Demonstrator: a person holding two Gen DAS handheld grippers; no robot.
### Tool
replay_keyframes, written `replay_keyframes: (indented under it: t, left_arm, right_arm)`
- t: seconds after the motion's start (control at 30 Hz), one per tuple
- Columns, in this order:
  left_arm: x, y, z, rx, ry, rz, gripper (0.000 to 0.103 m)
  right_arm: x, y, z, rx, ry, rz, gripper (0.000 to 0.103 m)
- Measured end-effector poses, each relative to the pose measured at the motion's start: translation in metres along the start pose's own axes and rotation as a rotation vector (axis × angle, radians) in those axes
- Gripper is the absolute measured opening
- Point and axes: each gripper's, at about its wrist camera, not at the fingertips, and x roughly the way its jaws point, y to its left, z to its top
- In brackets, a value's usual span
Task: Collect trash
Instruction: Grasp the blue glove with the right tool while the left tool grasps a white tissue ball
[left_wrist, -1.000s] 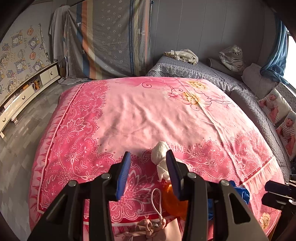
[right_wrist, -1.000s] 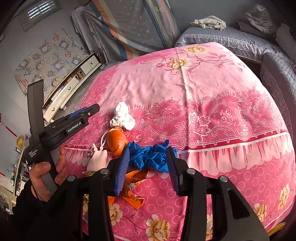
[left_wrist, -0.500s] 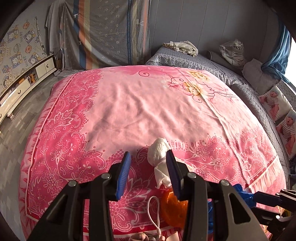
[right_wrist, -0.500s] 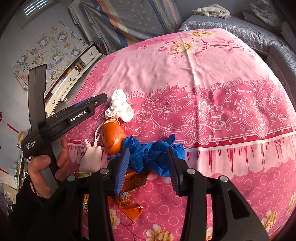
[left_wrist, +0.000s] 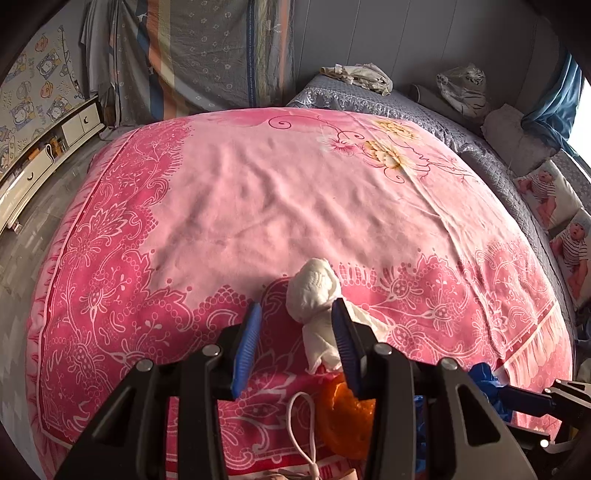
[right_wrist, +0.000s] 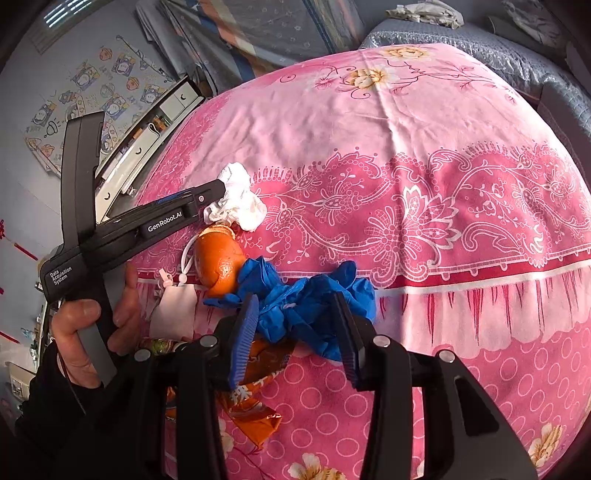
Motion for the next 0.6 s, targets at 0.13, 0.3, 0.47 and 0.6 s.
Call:
replay_keyframes:
  t: [0.13, 0.3, 0.47, 0.6]
  left_arm:
    - [0.006, -0.004, 0.001, 0.011, 0.018, -0.006, 0.038]
    - [0.01, -0.012, 0.0, 0.04, 0.023, -0.001, 0.037]
    - [0.013, -0.018, 0.001, 0.063, 0.03, -0.003, 0.029]
    - [0.013, -0.025, 0.0, 0.095, 0.027, 0.006, 0.021]
  right_arm:
    - [0.006, 0.001, -0.002, -0.006, 0.015, 0.0, 0.039]
    - [0.012, 0.001, -0.005, -0.011, 0.028, 0.001, 0.038]
    - [0.017, 0.0, -0.008, -0.017, 0.038, -0.002, 0.037]
    - [0.019, -0.001, -0.009, -0.024, 0.04, -0.001, 0.033]
